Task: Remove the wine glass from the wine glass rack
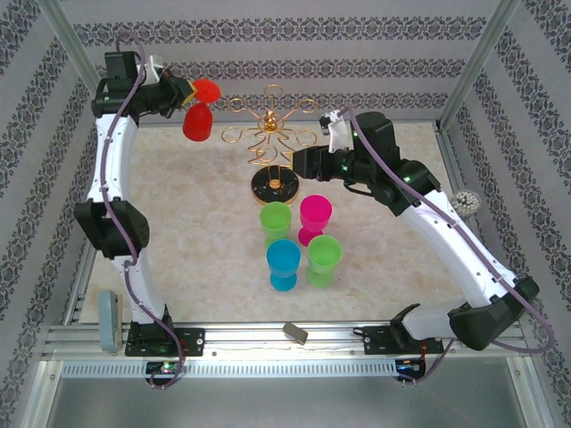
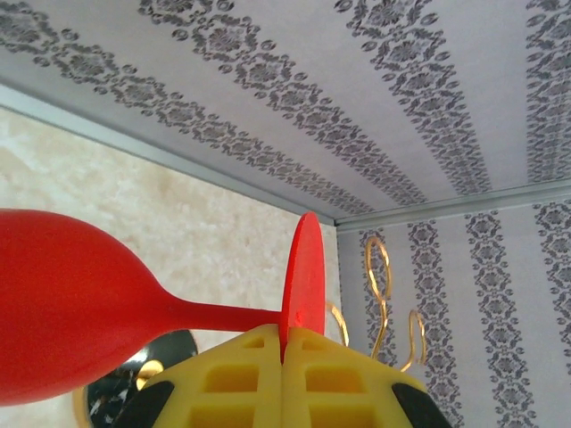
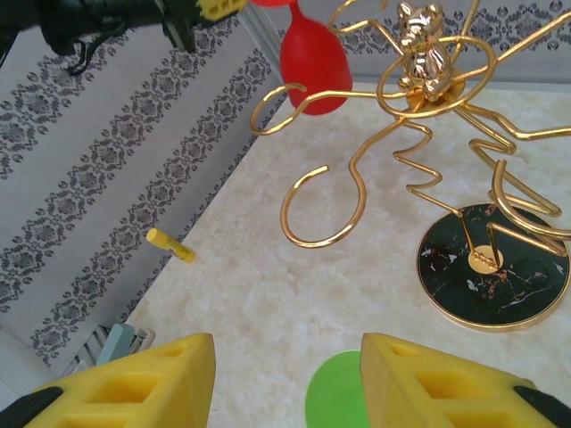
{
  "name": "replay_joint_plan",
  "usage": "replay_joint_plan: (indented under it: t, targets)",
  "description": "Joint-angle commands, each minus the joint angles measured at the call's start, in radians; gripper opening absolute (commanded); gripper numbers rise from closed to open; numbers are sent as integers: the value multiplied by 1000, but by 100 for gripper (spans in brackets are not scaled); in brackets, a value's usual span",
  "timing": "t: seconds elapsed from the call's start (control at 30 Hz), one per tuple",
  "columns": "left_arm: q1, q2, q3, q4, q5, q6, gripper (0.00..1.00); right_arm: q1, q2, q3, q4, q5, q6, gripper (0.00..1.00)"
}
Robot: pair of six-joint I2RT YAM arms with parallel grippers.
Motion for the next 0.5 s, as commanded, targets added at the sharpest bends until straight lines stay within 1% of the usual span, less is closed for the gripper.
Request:
replay_joint_plan:
  t: [0.0,0.1,0.17,0.47]
  targets:
    - [23,-128,-176,93,5,44,0,-15,-30,-11,7,-12,16,47]
    - [30,-240,-374,208,-2,25,0,-29,-41,-21,20,-55,31,47]
    - [30,-298,-460,232,-11,35,0,-31,-45,-25,23,-66,30,48]
    - [28,-531,-719,135,-45,134,0,-44,-19,-18,46,-127,41,47]
